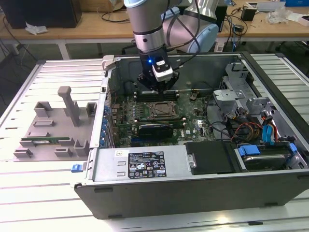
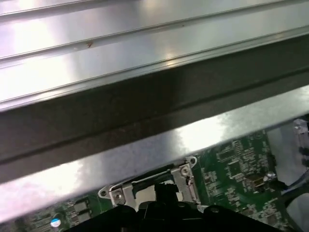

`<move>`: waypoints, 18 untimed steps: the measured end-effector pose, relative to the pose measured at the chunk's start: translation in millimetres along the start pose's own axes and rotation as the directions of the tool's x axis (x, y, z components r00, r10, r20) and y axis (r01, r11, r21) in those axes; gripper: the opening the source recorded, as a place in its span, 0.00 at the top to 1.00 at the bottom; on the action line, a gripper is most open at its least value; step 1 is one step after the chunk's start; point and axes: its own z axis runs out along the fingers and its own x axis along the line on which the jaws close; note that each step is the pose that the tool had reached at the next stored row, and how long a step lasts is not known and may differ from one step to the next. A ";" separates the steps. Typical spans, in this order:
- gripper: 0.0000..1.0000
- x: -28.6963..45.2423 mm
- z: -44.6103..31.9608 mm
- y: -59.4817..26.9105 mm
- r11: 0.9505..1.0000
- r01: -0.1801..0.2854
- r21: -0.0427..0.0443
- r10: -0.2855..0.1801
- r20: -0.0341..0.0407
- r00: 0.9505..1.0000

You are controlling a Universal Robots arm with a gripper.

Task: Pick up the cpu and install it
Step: 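Install the first cpu locking lever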

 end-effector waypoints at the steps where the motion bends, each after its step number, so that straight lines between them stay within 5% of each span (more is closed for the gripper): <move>1: 0.89 -0.9 0.1 0.2 1.000 0.001 0.005 -0.001 -0.021 1.000; 6: 0.89 -4.2 0.7 1.0 1.000 0.007 0.024 -0.004 -0.118 0.993; 7: 0.89 -5.0 0.9 1.2 1.000 0.009 0.028 -0.004 -0.151 0.988; 8: 0.89 -5.5 1.0 1.3 0.999 0.011 0.032 -0.005 -0.172 0.985; 14: 0.89 -7.0 1.3 1.7 0.999 0.012 0.033 -0.006 -0.177 0.984; 18: 0.89 -18.4 3.4 5.2 0.999 0.048 0.025 -0.043 -0.177 0.983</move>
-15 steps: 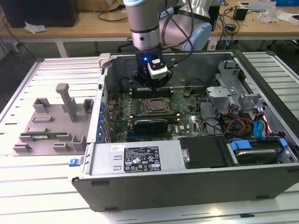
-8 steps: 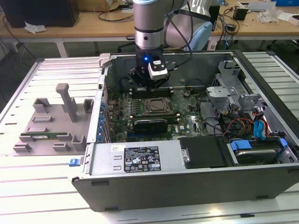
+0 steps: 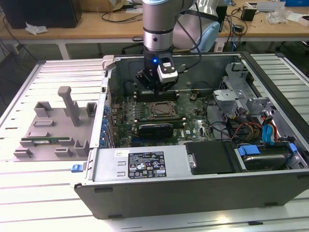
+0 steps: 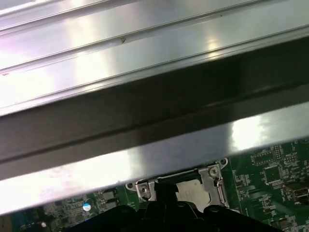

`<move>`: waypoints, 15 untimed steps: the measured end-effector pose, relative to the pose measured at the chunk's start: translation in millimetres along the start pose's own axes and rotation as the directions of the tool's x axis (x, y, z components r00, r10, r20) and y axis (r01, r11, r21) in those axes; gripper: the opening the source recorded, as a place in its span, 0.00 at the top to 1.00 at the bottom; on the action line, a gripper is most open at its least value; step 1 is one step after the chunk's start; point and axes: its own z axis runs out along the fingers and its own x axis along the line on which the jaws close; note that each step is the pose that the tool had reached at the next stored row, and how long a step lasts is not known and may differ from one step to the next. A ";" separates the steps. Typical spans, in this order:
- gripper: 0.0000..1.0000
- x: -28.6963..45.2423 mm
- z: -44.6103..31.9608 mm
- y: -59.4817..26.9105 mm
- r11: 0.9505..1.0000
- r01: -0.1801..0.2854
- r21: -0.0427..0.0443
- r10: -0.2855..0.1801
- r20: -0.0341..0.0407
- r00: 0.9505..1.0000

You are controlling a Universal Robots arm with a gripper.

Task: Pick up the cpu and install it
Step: 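Install the first cpu locking lever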

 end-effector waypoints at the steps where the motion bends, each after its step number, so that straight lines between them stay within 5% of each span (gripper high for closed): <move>1: 0.89 -1.6 0.0 0.4 1.000 0.007 0.000 -0.007 0.000 1.000; 10: 0.89 -10.2 0.7 -1.2 0.998 0.070 0.000 -0.070 0.003 0.998; 14: 0.89 -12.6 1.3 -10.5 0.996 0.088 -0.001 -0.088 0.006 0.996; 15: 0.89 -13.5 1.5 -14.0 0.996 0.094 -0.002 -0.094 0.012 0.996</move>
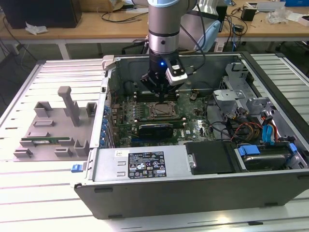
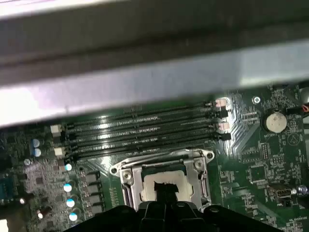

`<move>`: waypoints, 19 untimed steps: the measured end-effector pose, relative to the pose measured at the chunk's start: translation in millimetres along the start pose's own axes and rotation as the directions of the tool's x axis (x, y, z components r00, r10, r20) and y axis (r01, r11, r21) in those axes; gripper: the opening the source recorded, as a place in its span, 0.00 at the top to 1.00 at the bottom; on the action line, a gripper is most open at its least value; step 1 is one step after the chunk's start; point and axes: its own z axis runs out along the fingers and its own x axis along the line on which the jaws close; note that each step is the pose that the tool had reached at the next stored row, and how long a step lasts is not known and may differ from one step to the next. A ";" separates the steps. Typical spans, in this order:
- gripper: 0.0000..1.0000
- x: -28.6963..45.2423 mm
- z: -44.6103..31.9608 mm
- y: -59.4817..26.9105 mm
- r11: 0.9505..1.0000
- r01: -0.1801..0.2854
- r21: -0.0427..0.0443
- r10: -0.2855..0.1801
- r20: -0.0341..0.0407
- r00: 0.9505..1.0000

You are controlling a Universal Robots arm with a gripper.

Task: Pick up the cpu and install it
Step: 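Install the first cpu locking lever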

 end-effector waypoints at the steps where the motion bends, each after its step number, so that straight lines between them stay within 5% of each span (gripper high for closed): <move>1: 0.89 -0.1 0.1 -1.2 1.000 0.002 -0.003 -0.002 0.018 1.000; 2: 0.89 -0.1 0.1 -1.8 1.000 0.003 -0.006 -0.003 0.041 0.999; 4: 0.89 -0.1 0.3 -2.3 1.000 0.005 -0.009 -0.005 0.056 0.998; 11: 0.89 1.6 0.8 -15.4 1.000 0.006 -0.009 -0.005 0.056 0.998; 19: 0.89 1.9 -3.6 -15.9 1.000 0.006 -0.009 -0.006 0.056 0.998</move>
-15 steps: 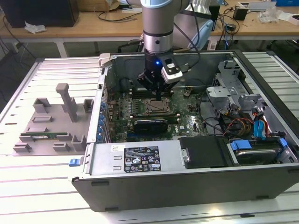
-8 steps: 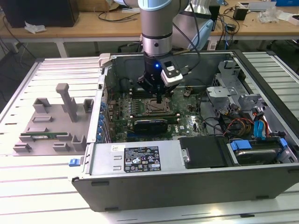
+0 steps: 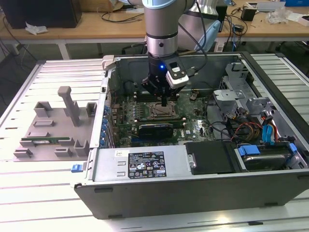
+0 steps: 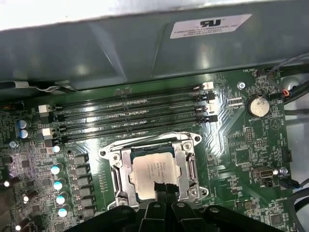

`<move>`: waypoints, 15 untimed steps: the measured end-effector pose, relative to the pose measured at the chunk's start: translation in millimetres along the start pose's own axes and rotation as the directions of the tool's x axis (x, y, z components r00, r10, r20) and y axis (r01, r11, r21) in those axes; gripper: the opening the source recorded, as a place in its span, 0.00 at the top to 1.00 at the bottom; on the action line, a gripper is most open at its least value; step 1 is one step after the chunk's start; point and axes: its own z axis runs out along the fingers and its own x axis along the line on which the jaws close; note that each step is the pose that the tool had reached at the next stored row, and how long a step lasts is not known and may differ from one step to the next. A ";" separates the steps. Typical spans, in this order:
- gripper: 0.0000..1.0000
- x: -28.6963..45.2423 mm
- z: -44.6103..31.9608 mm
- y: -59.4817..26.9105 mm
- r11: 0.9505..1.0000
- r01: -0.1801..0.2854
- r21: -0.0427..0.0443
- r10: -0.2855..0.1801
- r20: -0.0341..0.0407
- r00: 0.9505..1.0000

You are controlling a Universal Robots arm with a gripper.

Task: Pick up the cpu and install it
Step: 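Install the first cpu locking lever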

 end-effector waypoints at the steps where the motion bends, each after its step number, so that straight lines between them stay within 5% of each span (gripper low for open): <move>1: 0.89 0.0 0.0 0.0 1.000 0.000 0.000 0.000 0.000 1.000; 15: 0.89 -0.1 -0.8 0.0 1.000 0.000 0.000 0.000 0.000 1.000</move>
